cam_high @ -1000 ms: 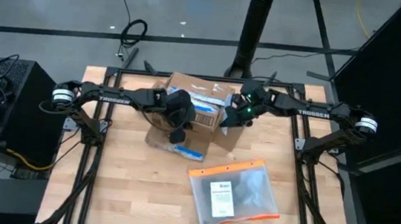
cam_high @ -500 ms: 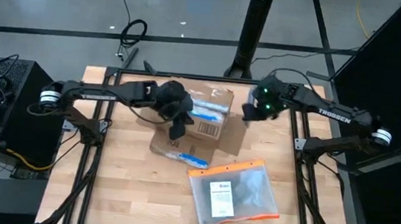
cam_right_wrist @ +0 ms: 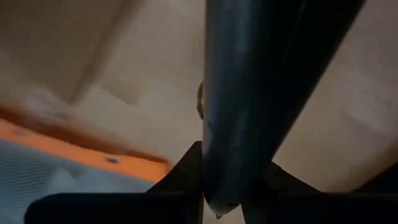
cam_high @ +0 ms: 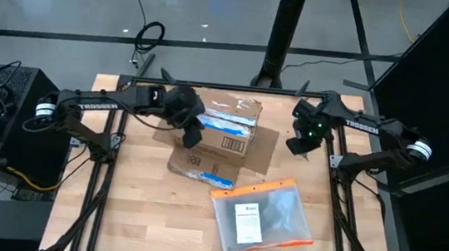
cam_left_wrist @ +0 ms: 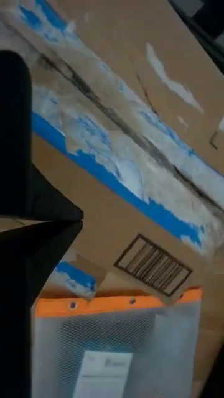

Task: Unpack boxes
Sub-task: Break down the cardboard box until it is fully flat

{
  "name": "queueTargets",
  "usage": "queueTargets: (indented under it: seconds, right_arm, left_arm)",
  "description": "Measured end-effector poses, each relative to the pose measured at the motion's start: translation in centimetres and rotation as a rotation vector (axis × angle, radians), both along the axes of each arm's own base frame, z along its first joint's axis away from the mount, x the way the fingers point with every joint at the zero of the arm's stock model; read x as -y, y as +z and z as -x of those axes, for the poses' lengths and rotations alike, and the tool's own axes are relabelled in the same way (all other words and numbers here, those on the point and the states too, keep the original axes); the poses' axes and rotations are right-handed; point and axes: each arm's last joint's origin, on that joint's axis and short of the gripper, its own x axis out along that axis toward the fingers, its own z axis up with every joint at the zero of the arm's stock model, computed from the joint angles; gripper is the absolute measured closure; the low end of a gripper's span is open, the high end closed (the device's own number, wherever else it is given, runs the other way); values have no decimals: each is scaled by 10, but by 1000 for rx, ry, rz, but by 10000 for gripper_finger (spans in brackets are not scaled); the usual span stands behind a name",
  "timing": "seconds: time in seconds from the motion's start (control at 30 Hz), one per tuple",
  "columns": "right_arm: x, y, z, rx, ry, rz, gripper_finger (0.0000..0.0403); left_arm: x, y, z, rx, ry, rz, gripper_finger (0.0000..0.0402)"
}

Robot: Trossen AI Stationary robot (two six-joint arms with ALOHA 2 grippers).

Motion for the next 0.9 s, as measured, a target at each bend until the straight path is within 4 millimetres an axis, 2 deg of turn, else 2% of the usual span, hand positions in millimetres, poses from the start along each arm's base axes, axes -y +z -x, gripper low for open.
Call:
queueTargets:
  seconds: [0.3,0.37,0.57,0.7,0.8,0.9]
  right_arm:
    - [-5,-41,17,-68,27,-66,322]
    - [-6,-44,18,-72,27,-64,322]
    - [-9,-45,16,-64,64,-62,327]
    - [-12,-44,15,-63,96,-66,312]
    - [-14,-42,12,-54,113,-70,288]
    - [-15,-32,3,-7,126,-39,252]
  left_arm:
    - [-38,11,27,-72,152,61,352]
    - [-48,9,33,-93,149,73,326]
    - [-62,-4,37,-190,14,44,229]
    - [-70,-11,35,-227,-6,34,176]
    - [-79,-16,40,-266,44,58,151]
    - [-81,-18,41,-255,89,116,149]
